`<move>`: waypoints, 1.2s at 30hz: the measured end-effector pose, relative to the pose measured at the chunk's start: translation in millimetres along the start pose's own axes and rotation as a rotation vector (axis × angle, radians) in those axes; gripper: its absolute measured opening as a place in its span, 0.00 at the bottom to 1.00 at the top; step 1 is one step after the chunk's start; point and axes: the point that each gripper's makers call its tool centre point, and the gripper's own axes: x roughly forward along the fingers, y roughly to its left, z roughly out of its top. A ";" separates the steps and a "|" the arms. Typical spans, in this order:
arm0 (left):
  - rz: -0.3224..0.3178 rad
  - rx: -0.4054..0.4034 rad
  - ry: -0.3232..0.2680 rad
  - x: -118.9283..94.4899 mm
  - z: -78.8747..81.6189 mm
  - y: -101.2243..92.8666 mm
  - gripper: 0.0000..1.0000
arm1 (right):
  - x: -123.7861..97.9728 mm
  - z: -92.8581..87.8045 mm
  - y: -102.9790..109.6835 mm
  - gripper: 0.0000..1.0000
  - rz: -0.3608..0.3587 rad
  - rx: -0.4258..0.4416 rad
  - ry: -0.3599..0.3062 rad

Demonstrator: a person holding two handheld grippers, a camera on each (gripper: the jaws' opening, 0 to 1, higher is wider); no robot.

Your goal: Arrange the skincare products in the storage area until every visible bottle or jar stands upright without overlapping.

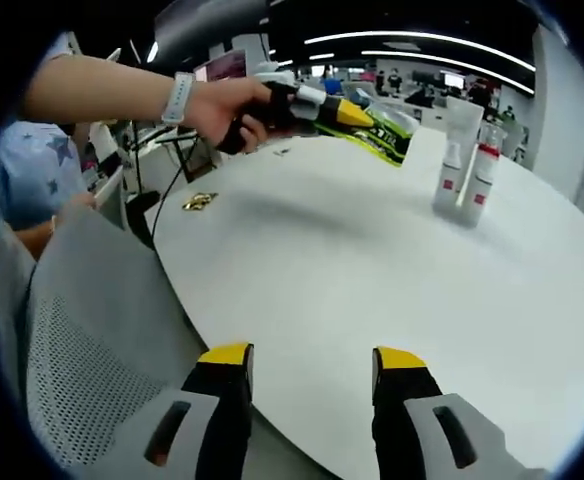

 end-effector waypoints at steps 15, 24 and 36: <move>0.086 0.001 0.070 42.3 -11.4 37.9 0.00 | 1.8 -5.6 3.9 0.45 0.024 -0.011 0.027; 0.119 -0.040 0.078 55.7 -13.3 52.4 0.00 | 2.5 -7.2 8.1 0.45 0.054 0.003 0.033; 0.186 -0.044 0.135 70.1 -13.8 75.0 0.00 | 2.9 -8.1 9.1 0.44 0.062 0.011 0.037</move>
